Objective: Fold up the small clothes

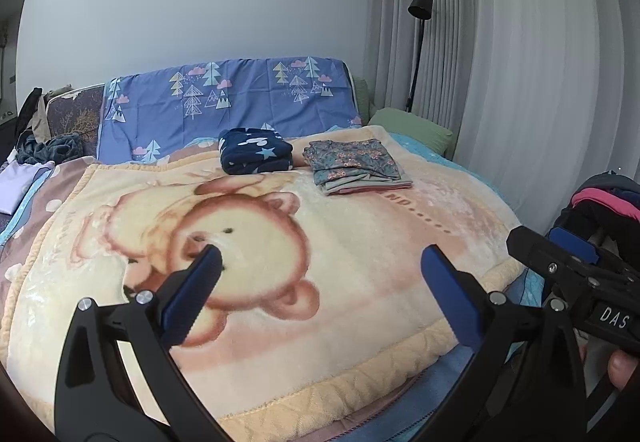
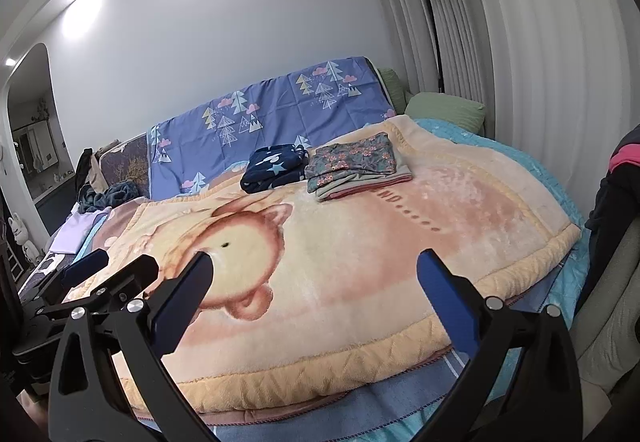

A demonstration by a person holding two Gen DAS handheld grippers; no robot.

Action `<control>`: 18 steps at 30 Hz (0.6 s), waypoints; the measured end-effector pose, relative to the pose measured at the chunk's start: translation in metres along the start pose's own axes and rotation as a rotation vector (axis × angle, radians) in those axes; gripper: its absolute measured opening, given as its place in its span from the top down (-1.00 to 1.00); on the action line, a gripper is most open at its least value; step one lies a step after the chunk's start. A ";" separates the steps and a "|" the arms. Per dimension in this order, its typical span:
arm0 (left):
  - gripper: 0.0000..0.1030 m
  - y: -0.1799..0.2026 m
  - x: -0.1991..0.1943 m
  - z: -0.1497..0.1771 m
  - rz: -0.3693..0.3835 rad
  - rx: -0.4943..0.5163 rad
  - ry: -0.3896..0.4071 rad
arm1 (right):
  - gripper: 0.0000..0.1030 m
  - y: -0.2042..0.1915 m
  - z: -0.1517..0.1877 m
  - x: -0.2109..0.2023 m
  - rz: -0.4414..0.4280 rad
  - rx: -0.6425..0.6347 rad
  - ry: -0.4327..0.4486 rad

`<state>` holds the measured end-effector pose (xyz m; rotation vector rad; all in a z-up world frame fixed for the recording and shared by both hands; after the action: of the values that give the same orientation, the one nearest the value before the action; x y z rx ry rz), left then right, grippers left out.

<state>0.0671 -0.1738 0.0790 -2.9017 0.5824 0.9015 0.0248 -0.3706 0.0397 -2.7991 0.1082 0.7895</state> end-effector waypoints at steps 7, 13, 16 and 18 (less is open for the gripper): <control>-0.96 0.002 0.002 0.001 0.009 0.002 -0.015 | -0.97 0.001 0.002 0.000 0.006 0.008 -0.009; -0.96 0.001 0.008 0.004 0.021 0.001 -0.049 | -0.97 0.001 0.004 0.002 0.015 0.014 -0.016; -0.96 0.000 0.010 0.005 0.030 -0.002 -0.059 | -0.97 0.001 0.004 0.003 0.018 0.019 -0.016; -0.96 -0.001 0.011 0.007 0.033 -0.003 -0.065 | -0.97 0.001 0.005 0.004 0.020 0.018 -0.019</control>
<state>0.0719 -0.1758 0.0677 -2.8612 0.6263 0.9964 0.0254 -0.3701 0.0331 -2.7775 0.1390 0.8150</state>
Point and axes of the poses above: each gripper's, at about its wrist camera, not at the fingertips, and x roughly the way its jaws point, y to its right, z to its underside, the point moved 1 cm from there along x, roughly the way its jaws point, and after that the axes turned 9 degrees about -y, right-handed, at the moved point
